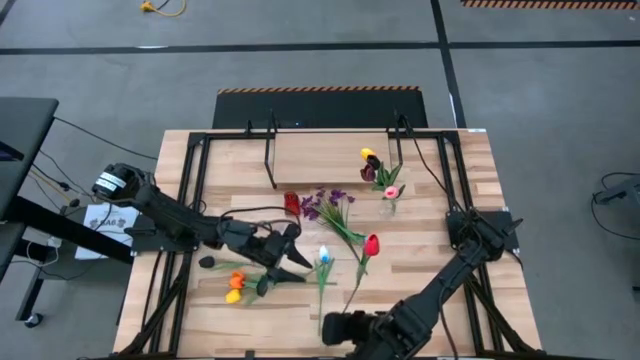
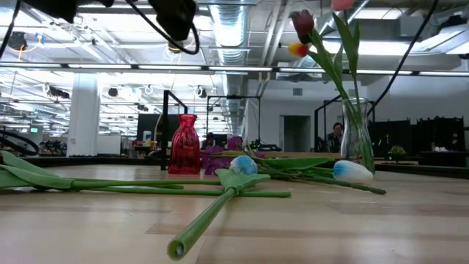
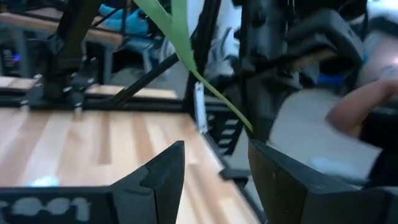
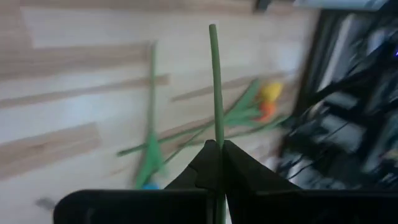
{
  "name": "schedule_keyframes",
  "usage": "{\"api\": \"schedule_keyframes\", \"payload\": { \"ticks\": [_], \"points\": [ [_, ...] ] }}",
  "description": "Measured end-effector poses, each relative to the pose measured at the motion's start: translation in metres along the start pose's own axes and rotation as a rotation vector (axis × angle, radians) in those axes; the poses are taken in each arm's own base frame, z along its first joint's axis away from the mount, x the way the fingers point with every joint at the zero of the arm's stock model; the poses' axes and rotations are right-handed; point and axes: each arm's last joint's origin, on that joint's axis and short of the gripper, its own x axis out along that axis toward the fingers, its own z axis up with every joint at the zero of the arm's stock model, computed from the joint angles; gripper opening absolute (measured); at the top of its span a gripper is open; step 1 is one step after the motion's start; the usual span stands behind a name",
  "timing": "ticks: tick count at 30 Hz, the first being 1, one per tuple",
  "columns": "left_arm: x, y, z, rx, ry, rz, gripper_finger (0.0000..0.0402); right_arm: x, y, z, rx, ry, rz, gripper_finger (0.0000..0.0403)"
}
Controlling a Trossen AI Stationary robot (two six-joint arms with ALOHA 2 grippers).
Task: Pick and place flowers into a vace then onto a shelf
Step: Put the red flower into the transparent vase
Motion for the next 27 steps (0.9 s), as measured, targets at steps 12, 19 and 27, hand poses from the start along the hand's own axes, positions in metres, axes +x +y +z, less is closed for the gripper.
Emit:
{"api": "schedule_keyframes", "payload": {
  "ticks": [12,19,27],
  "points": [
    [-0.003,0.016,0.025,-0.120,-0.106,-0.210,0.0167,-0.005,-0.019,0.007,-0.249,-0.106,-0.142,0.0007],
    [0.016,0.008,0.044,-0.114,-0.131,-0.321,0.0167,-0.001,-0.029,0.005,-0.338,-0.195,-0.194,0.0007],
    [0.054,0.012,0.037,-0.176,-0.056,-0.403,0.0167,-0.002,-0.033,0.007,-0.396,-0.222,-0.233,0.0007]
  ]
}}
